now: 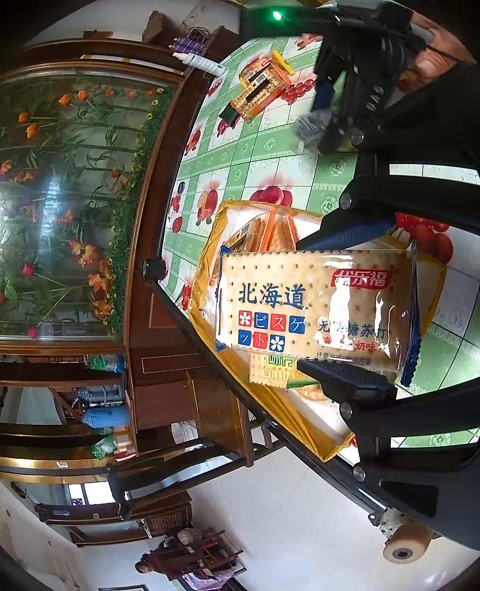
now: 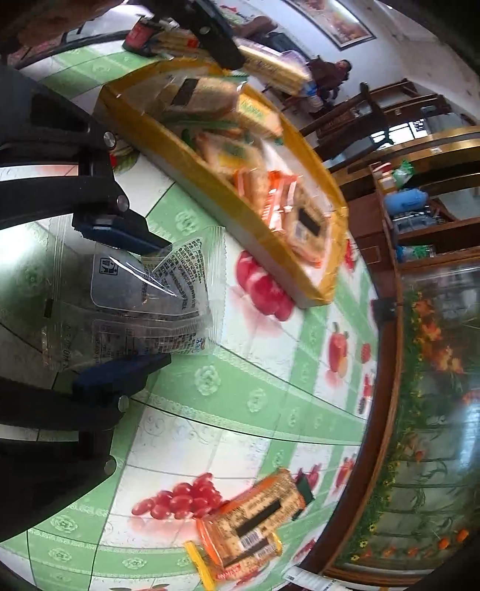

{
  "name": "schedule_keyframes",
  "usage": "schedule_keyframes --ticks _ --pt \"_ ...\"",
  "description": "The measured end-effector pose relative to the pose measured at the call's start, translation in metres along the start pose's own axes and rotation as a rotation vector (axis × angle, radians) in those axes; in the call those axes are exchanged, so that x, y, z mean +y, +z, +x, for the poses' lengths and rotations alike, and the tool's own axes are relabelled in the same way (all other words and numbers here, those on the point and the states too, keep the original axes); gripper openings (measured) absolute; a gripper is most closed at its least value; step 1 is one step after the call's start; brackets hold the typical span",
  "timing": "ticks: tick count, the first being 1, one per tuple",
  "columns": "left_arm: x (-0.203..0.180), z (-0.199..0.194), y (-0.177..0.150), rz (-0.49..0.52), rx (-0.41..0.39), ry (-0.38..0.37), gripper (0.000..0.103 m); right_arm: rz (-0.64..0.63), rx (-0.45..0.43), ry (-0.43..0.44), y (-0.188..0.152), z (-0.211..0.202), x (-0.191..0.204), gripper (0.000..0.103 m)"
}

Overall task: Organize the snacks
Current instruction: 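Carry both held packs over the yellow tray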

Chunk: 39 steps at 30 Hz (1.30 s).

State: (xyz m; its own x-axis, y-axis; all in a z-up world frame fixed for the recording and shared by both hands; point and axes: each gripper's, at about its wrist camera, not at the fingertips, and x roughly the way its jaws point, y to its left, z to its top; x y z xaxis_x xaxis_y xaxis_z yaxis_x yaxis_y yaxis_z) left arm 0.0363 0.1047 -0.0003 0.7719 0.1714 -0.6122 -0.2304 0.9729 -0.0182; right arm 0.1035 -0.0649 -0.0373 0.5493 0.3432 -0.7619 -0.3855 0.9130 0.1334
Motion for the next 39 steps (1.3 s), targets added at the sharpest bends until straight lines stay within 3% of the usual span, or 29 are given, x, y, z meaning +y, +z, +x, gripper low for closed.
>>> schedule_keyframes --ticks 4,19,39 --pt "0.006 0.001 0.001 0.000 0.003 0.010 0.055 0.022 -0.057 0.031 0.012 -0.013 0.004 0.053" --pt "0.036 0.025 0.019 -0.005 0.025 0.086 0.055 -0.028 -0.114 0.156 0.069 -0.002 0.066 0.053" --pt "0.029 0.058 0.033 0.033 0.071 0.100 0.055 -0.013 -0.119 0.176 0.117 0.034 0.067 0.053"
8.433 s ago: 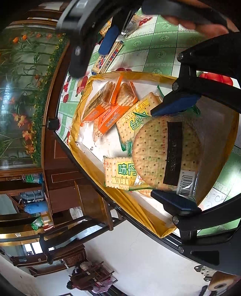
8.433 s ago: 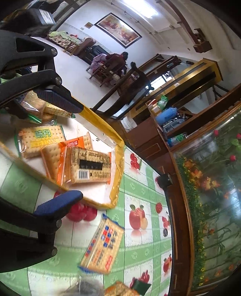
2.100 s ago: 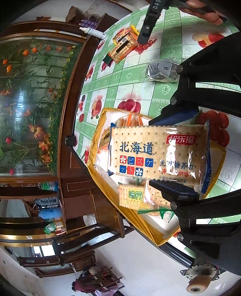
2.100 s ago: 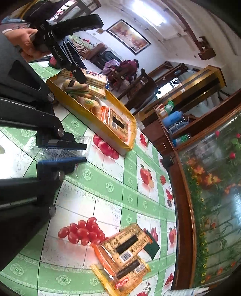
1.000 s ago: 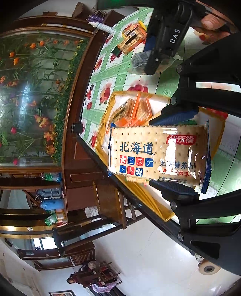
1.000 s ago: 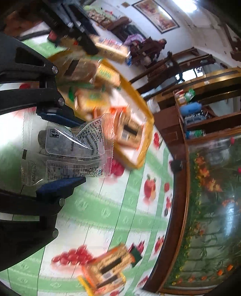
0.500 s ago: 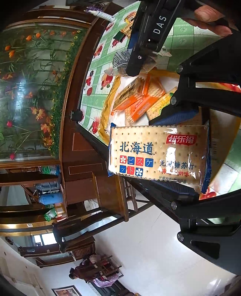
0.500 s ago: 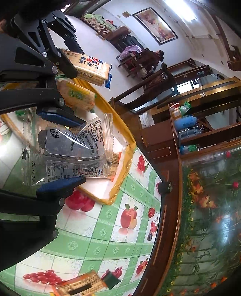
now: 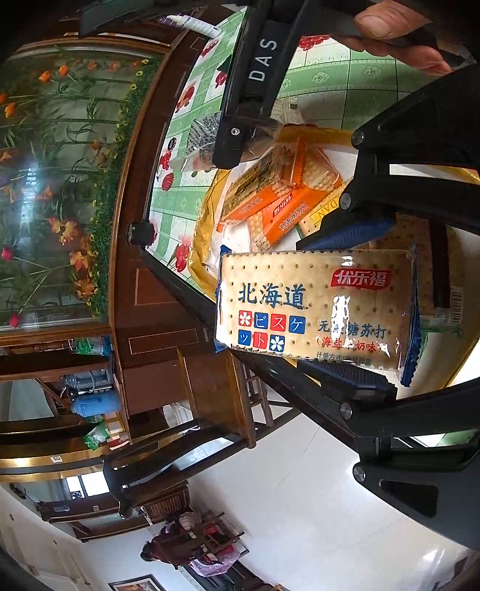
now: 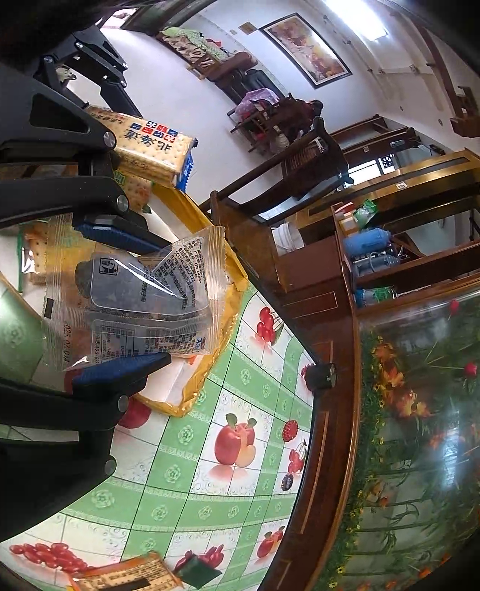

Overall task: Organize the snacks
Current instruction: 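Carry both held packs over the yellow tray, then open both tools to drop the packs into the tray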

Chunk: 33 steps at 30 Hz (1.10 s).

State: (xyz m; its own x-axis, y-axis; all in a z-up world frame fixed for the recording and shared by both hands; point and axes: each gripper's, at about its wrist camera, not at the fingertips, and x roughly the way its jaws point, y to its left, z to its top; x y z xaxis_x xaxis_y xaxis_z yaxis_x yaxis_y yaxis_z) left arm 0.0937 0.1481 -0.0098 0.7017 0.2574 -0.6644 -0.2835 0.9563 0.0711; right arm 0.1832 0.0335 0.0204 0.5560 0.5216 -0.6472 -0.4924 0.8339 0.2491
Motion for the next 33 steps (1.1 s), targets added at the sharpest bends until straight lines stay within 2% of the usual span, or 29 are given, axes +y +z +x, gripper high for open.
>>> schedule_keyframes --ticks 9,13,22,33 --pt "-0.002 0.015 0.017 -0.006 0.016 -0.010 0.055 0.009 0.014 0.002 0.006 0.015 -0.005 0.053" --pt "-0.002 0.027 0.027 -0.014 0.048 -0.016 0.055 0.015 0.022 0.015 0.011 0.023 -0.007 0.053" --pt "-0.002 0.035 0.025 -0.018 0.075 -0.030 0.055 0.006 0.036 0.059 0.022 0.038 0.003 0.053" --pt "-0.014 0.059 0.050 0.021 0.116 -0.028 0.055 0.050 0.031 0.056 0.019 0.029 -0.013 0.053"
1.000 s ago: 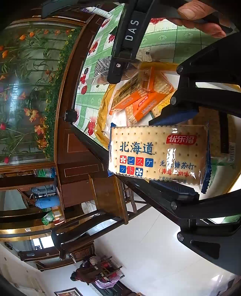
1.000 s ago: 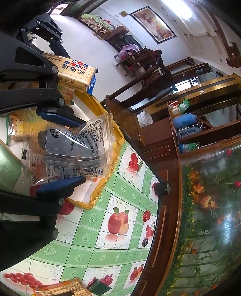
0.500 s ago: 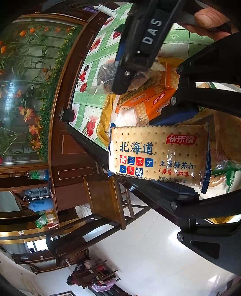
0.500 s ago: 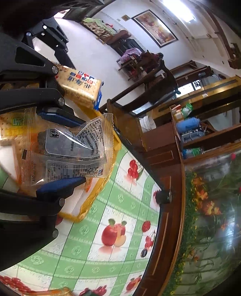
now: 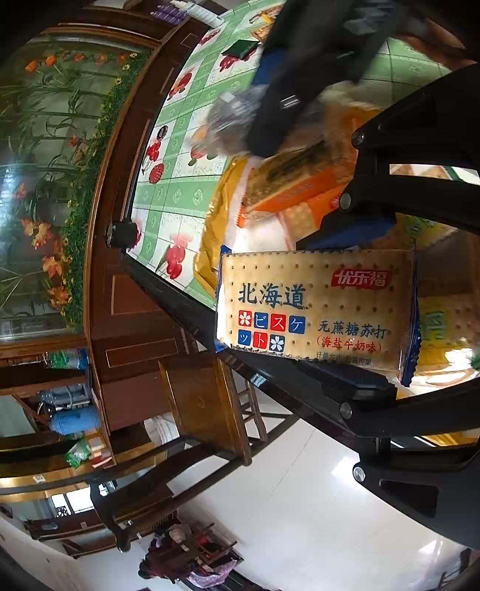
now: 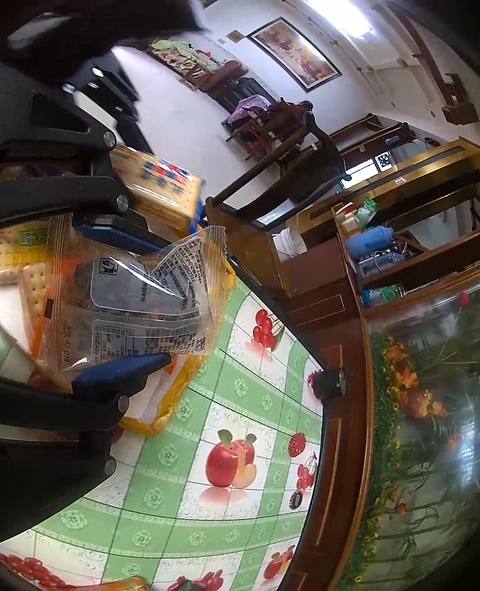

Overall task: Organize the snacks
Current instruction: 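Open both tools to drop the packs into the tray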

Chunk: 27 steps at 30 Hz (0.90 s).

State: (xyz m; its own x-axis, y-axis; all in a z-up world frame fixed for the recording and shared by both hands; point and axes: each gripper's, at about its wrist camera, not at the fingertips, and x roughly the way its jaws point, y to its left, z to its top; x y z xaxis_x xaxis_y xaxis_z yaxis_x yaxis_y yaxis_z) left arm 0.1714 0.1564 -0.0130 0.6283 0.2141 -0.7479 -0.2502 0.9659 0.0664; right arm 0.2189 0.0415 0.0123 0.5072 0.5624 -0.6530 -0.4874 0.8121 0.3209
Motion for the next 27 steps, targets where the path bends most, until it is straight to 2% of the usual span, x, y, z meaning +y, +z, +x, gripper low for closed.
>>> schedule_keyframes --ticks 9,16,18,20,23,27 --pt "-0.001 0.023 0.009 0.017 0.071 0.017 0.055 -0.030 0.024 0.025 -0.031 -0.023 0.006 0.053" --pt "0.005 0.027 0.013 0.004 0.088 0.010 0.055 -0.056 0.066 0.030 -0.049 -0.016 0.017 0.053" --pt "0.006 0.026 0.013 -0.005 0.087 0.002 0.058 -0.057 0.064 0.033 -0.049 -0.015 0.017 0.053" --pt "0.011 0.026 0.012 -0.040 0.091 -0.012 0.073 -0.058 0.068 0.034 -0.050 -0.015 0.018 0.056" --pt "0.020 0.021 0.010 -0.095 0.081 -0.034 0.084 -0.048 0.063 0.037 -0.051 -0.016 0.015 0.056" --pt "0.029 0.006 0.007 -0.130 0.049 -0.014 0.084 -0.035 0.065 0.049 -0.052 -0.017 0.015 0.056"
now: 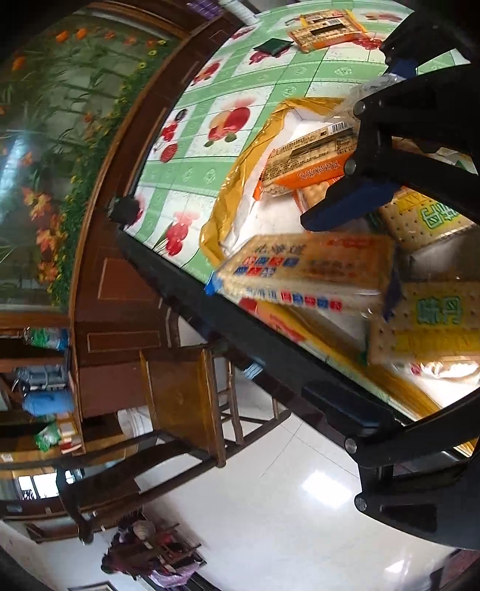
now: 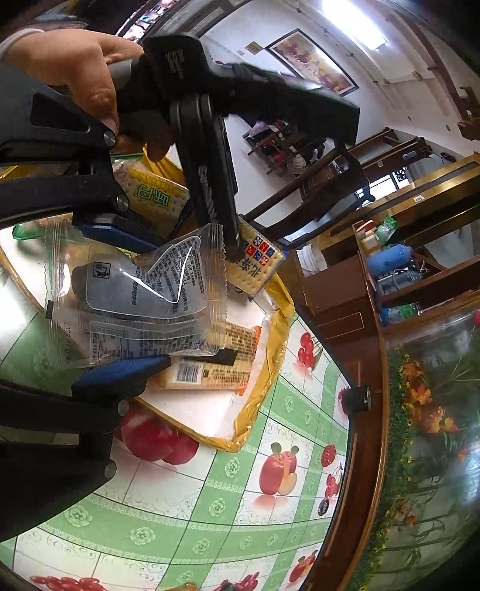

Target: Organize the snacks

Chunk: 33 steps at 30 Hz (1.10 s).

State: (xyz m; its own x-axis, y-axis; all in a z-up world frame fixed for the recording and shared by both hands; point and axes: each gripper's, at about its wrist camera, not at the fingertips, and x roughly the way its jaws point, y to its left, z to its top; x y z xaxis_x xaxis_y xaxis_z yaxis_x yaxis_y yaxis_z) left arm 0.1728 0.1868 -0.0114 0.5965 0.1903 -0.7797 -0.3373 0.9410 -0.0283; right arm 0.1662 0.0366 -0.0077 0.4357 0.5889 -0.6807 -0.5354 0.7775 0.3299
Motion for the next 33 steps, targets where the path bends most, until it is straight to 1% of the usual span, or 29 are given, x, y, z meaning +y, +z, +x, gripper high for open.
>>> schedule_keyframes --ticks 3,6,8,9,15,18,21,25,33 --pt "0.008 -0.009 -0.003 -0.024 -0.016 0.010 0.084 -0.007 -0.007 0.016 0.000 -0.001 0.006 0.056" --pt "0.017 -0.021 -0.010 -0.057 -0.036 0.008 0.084 -0.026 -0.007 0.016 -0.001 -0.001 0.014 0.057" --pt "0.018 -0.029 -0.013 -0.066 -0.048 -0.003 0.084 -0.051 0.002 0.001 -0.001 0.001 0.020 0.065" --pt "0.018 -0.033 -0.015 -0.061 -0.054 -0.005 0.084 -0.058 0.007 -0.002 -0.001 0.002 0.022 0.072" --pt "0.002 -0.060 -0.025 -0.022 -0.090 -0.052 0.084 -0.024 -0.031 -0.001 -0.007 -0.011 0.015 0.074" --pt "-0.012 -0.070 -0.033 -0.002 -0.103 -0.079 0.084 0.032 -0.074 0.007 -0.010 -0.030 -0.005 0.078" --pt "-0.028 -0.079 -0.040 0.028 -0.125 -0.092 0.084 0.063 -0.103 -0.013 -0.016 -0.049 -0.023 0.079" --pt "-0.052 -0.085 -0.050 0.069 -0.144 -0.103 0.084 0.132 -0.151 -0.046 -0.028 -0.080 -0.059 0.084" --pt "-0.090 -0.088 -0.066 0.143 -0.130 -0.108 0.084 0.209 -0.193 -0.102 -0.046 -0.120 -0.107 0.085"
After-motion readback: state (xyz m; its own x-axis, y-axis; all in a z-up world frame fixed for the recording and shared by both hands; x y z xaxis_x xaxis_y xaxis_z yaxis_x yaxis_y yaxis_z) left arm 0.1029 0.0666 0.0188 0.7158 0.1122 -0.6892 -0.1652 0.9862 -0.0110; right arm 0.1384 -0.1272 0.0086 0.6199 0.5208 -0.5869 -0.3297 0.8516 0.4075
